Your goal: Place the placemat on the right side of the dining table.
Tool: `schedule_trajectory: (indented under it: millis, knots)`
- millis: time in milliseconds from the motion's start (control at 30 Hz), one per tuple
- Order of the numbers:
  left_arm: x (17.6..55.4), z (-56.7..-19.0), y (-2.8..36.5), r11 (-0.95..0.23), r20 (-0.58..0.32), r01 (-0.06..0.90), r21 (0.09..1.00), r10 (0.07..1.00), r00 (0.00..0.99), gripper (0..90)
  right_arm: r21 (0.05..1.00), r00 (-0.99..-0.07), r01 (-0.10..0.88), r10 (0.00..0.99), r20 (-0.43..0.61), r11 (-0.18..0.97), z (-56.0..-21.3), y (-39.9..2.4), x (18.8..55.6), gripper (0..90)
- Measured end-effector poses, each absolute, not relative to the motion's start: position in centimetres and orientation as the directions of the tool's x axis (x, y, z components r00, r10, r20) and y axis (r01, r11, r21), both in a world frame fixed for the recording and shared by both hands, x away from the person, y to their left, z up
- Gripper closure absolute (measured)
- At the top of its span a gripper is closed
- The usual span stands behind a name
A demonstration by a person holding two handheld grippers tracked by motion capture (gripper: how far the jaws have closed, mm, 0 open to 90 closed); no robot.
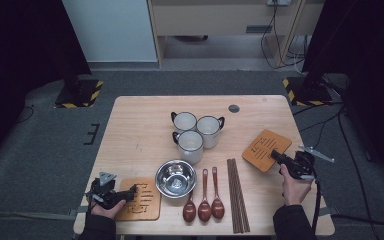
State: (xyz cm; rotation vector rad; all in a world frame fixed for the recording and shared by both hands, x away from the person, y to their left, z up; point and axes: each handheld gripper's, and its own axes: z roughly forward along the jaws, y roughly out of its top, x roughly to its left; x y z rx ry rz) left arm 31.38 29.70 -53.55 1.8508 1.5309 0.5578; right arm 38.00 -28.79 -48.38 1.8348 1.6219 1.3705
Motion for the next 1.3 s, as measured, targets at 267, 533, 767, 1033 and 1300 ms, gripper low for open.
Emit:
schedule_trajectory:
  millis: [267, 533, 767, 1033, 1300]
  knots:
    - [31.4, -53.5, 29.7, -0.094, -0.086, 0.688, 0.719, 0.971, 0.223, 0.0, 0.757, -0.102, 0.579, 0.895, 0.435, -0.302, -48.5, -28.9, 38.0, 72.3]
    - [31.4, -53.5, 29.7, -0.095, -0.085, 0.688, 0.719, 0.971, 0.223, 0.0, 0.747, -0.082, 0.586, 0.894, 0.441, -0.315, -48.9, -29.1, 38.1, 69.1]
    - [31.4, -53.5, 29.7, -0.095, -0.085, 0.688, 0.720, 0.971, 0.223, 0.0, 0.740, -0.070, 0.593, 0.895, 0.441, -0.318, -49.2, -29.3, 38.2, 65.6]
    - [31.4, -53.6, 29.7, -0.091, -0.087, 0.687, 0.721, 0.971, 0.221, 0.0, 0.721, -0.056, 0.607, 0.887, 0.459, -0.335, -49.7, -29.6, 38.3, 63.0]
    - [31.4, -53.6, 29.7, -0.091, -0.087, 0.687, 0.721, 0.971, 0.221, 0.0, 0.716, -0.049, 0.611, 0.887, 0.459, -0.337, -49.8, -29.7, 38.3, 61.3]
